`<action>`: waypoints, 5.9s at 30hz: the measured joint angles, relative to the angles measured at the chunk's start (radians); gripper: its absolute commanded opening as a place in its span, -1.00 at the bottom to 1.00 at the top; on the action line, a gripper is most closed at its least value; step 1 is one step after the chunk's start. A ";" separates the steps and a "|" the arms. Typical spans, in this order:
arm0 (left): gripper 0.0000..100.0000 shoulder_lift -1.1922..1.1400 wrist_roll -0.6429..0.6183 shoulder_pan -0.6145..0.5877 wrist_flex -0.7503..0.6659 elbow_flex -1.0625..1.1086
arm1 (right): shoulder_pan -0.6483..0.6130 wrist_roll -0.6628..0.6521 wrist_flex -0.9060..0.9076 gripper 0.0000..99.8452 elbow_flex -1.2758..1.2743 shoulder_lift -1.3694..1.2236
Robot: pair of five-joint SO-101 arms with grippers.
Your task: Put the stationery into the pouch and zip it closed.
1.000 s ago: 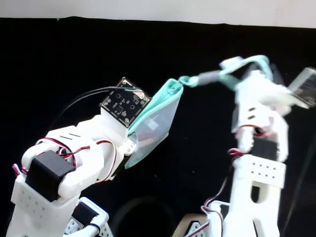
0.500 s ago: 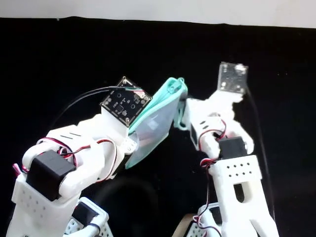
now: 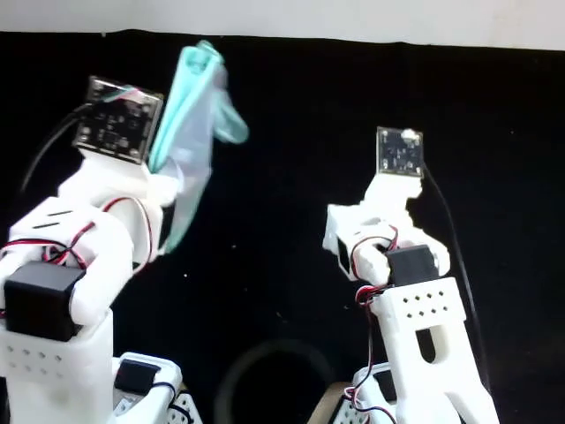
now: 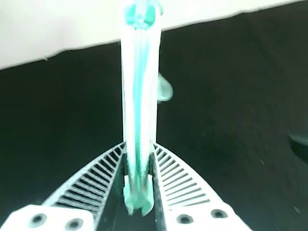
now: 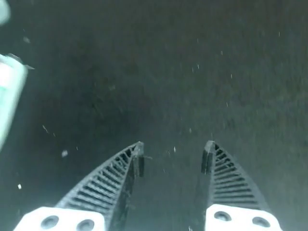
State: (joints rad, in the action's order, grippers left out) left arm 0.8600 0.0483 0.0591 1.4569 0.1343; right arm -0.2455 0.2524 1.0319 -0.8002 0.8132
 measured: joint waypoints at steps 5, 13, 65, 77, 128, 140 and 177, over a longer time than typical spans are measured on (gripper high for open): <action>-0.99 0.000 0.068 -0.057 -0.054 0.002 | 0.000 0.000 0.074 -0.60 0.000 0.000; -0.99 -0.002 0.164 -0.124 -0.180 0.164 | 0.000 0.000 0.103 -0.60 0.000 0.000; -0.55 0.000 0.072 0.408 -0.393 0.760 | 0.000 0.000 0.103 -0.60 0.000 0.000; -0.99 0.000 0.072 0.238 -0.390 0.572 | 0.000 0.000 0.137 -0.96 0.100 0.000; -0.99 0.936 0.072 -0.281 -0.503 1.257 | 0.170 -0.115 -0.083 -0.99 -0.726 0.980; -0.98 0.934 0.072 -0.279 -0.626 1.547 | 0.172 -0.115 -0.178 -0.99 -0.870 1.008; -0.98 0.934 0.072 -0.279 -0.124 1.548 | 0.175 -0.115 0.201 -0.99 -0.872 1.008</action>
State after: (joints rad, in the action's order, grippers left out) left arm 1.7944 0.1204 -0.2202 1.3326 1.6824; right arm -0.0706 0.1373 1.2329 -1.6717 1.8213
